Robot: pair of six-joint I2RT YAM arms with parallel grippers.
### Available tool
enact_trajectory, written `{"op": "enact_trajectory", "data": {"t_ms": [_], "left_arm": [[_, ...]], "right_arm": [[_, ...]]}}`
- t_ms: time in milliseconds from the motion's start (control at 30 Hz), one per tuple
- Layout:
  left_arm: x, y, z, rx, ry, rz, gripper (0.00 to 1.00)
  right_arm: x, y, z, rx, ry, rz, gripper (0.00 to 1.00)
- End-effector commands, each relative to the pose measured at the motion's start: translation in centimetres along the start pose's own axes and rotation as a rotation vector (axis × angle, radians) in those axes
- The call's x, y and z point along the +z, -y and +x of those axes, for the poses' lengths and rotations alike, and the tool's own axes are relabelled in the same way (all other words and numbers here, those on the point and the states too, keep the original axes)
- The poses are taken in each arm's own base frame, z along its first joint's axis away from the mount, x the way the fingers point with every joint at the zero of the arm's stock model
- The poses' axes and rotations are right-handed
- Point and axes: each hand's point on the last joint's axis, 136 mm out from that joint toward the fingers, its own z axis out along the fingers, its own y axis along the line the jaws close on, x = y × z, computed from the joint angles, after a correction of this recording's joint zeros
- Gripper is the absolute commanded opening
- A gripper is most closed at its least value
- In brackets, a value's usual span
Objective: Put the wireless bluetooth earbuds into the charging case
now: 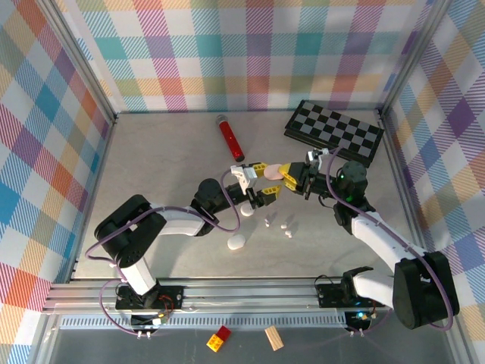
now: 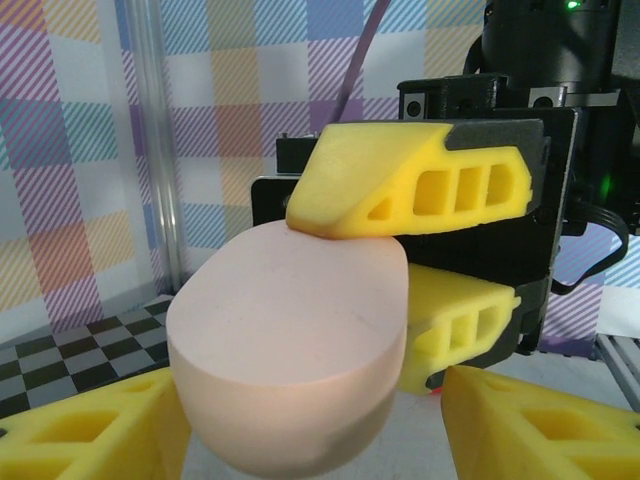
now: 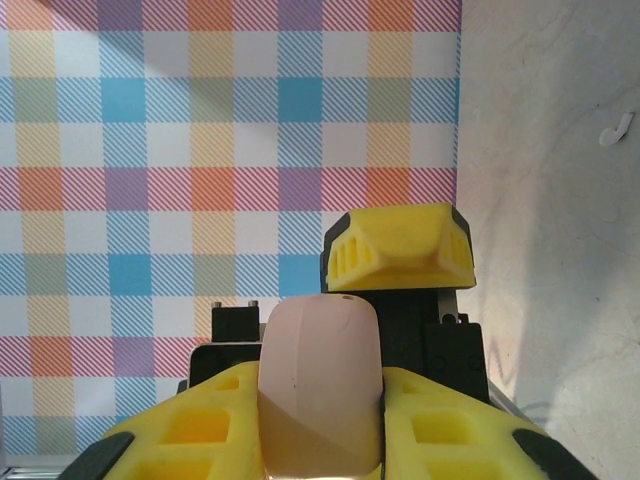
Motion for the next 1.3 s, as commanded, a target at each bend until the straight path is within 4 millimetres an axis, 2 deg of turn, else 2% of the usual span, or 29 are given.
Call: {"op": "enact_trajectory", "data": {"t_ms": [0, 233, 500, 767, 833, 967, 1133, 1267], "left_arm": [[0.3, 0.3, -1.9, 0.015, 0.059, 0.040, 0.65], [0.4, 0.2, -2.2, 0.028, 0.067, 0.036, 0.63], [0.6, 0.3, -1.7, 0.017, 0.058, 0.055, 0.46], [0.6, 0.4, -1.9, 0.017, 0.061, 0.061, 0.40], [0.6, 0.4, -1.9, 0.018, 0.061, 0.060, 0.36], [0.4, 0.5, -1.8, 0.013, 0.055, 0.067, 0.32], [-0.1, 0.4, -1.6, -0.001, 0.046, 0.068, 0.32], [-0.6, 0.3, -1.1, -0.013, 0.029, 0.074, 0.32]], "right_arm": [[-0.3, -0.2, 0.2, -0.011, -0.013, -0.017, 0.12], [-0.3, 0.4, 0.1, 0.005, -0.013, -0.015, 0.12], [-0.3, 0.4, 0.1, 0.015, -0.018, -0.024, 0.11], [-0.4, 0.8, 0.1, 0.025, -0.021, -0.016, 0.12], [-0.4, 0.7, 0.1, 0.022, -0.018, -0.015, 0.18], [-0.5, 0.6, 0.0, -0.001, -0.004, 0.006, 0.41], [-1.0, 0.4, 0.2, -0.057, 0.016, 0.091, 0.61], [-2.1, -0.3, 0.2, -0.199, 0.062, 0.222, 0.79]]}}
